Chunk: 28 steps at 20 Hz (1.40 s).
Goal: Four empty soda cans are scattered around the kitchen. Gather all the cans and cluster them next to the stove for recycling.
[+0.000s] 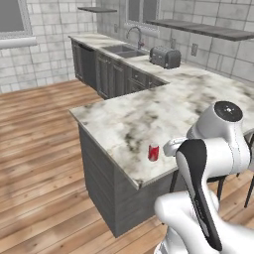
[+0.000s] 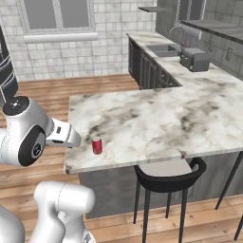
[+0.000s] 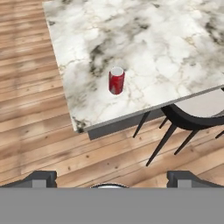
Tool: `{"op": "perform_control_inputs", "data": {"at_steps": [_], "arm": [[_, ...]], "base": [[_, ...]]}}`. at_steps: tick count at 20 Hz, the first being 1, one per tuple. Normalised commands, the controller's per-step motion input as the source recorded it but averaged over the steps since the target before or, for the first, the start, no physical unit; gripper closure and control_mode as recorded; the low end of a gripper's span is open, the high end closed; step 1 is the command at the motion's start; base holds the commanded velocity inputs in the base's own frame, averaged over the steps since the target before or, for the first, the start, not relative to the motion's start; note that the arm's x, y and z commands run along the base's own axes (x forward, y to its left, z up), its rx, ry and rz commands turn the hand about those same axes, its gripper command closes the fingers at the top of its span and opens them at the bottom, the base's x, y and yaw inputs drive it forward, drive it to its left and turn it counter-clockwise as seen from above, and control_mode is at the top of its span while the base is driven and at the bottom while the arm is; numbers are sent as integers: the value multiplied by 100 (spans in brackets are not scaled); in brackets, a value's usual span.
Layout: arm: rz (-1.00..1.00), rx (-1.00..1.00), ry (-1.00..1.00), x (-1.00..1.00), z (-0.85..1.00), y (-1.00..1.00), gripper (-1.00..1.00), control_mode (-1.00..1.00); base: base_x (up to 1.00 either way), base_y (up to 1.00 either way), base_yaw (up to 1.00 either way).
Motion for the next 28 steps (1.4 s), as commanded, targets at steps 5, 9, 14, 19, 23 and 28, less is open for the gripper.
{"op": "perform_control_inputs", "data": {"at_steps": [5, 9, 14, 19, 23, 28], "arm": [[0, 1, 0, 3, 0, -2, -100, -100], [0, 3, 2, 12, 0, -4, -100, -100], [0, 1, 4, 20, 0, -1, -100, -100], [0, 1, 5, 21, 0, 0, -100, -100], [0, 0, 4, 18, 0, 0, -100, -100], [0, 0, 4, 19, 0, 0, -100, -100]], "base": [[0, -2, 0], [0, 0, 0], [0, 0, 0], [0, 0, 0], [0, 0, 0], [0, 0, 0]]}}
